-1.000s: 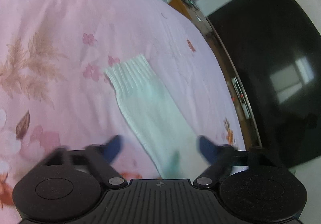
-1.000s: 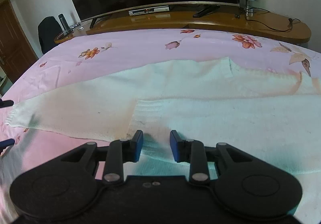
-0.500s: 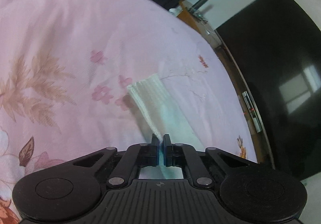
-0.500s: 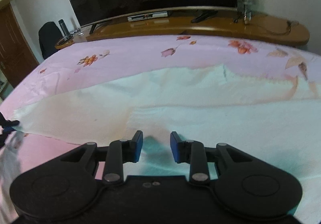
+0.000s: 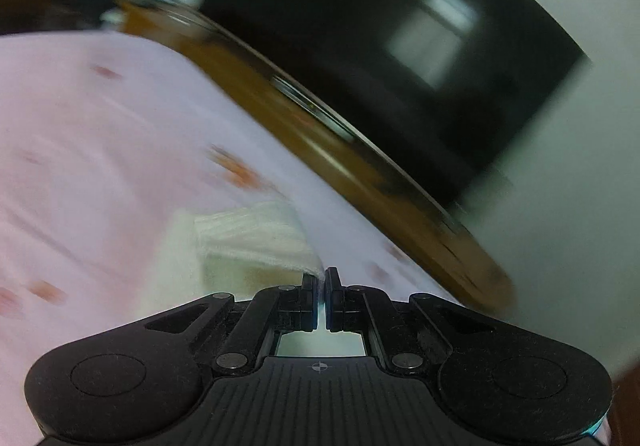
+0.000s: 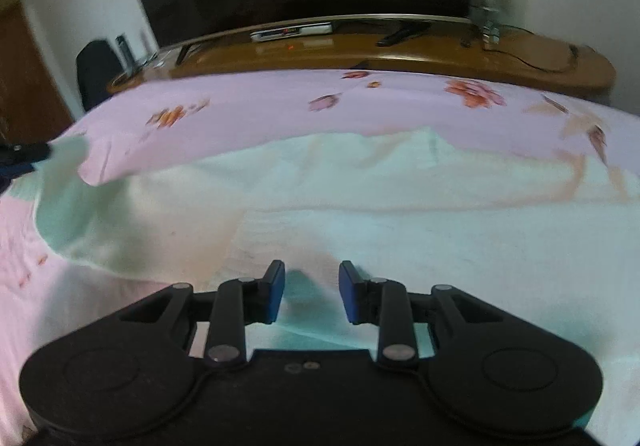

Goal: Fold small clothes

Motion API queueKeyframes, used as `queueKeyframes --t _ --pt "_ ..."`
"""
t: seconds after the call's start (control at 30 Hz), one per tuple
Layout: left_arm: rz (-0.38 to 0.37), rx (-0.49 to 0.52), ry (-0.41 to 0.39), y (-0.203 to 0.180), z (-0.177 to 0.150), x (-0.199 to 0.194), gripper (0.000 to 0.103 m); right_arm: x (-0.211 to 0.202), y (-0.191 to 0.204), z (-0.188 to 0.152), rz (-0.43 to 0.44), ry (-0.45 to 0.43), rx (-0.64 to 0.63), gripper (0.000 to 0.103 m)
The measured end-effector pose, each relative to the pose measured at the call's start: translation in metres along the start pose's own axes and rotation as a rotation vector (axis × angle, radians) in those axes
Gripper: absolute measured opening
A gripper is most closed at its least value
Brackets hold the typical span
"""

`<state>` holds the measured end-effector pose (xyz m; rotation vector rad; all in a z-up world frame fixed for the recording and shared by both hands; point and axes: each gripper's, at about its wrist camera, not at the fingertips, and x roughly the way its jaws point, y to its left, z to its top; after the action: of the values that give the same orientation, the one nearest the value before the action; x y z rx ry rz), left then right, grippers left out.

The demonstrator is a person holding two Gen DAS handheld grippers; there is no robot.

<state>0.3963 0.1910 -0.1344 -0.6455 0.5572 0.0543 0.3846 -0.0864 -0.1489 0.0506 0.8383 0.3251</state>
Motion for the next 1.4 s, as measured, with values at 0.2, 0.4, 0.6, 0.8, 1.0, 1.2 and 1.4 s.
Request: queueKeyframes --t 0.2,0.4,0.6,0.8,1.0,1.2,1.4 --pt "-0.181 0.098 0.225 -0.083 -0.064 0.027 0.003 -0.031 -0.039 0.0 -0.037 -0.028 0.058 0.031" --pt "-0.264 0.15 0.35 -0.13 -0.115 0.041 0.003 -0.055 -0.088 -0.015 -0.088 -0.03 0.13 0.033" --pt "-0.201 0.2 0.446 -0.139 -0.137 0.038 0.004 -0.066 -0.116 -0.036 -0.048 -0.012 0.202 0.033" --pt "-0.249 0.277 0.422 -0.163 -0.123 0.031 0.004 -0.074 -0.109 -0.044 0.001 -0.019 0.214 0.05" --pt "-0.214 0.242 0.369 -0.153 -0.1 0.026 0.004 -0.067 -0.087 -0.032 0.029 -0.031 0.177 0.051" --pt "-0.043 0.289 0.315 -0.106 -0.093 0.015 0.004 -0.051 -0.104 -0.023 0.024 -0.021 0.315 0.025" --pt "0.122 0.411 0.257 -0.072 -0.114 -0.002 0.004 -0.073 -0.114 -0.027 -0.04 -0.106 0.28 0.005"
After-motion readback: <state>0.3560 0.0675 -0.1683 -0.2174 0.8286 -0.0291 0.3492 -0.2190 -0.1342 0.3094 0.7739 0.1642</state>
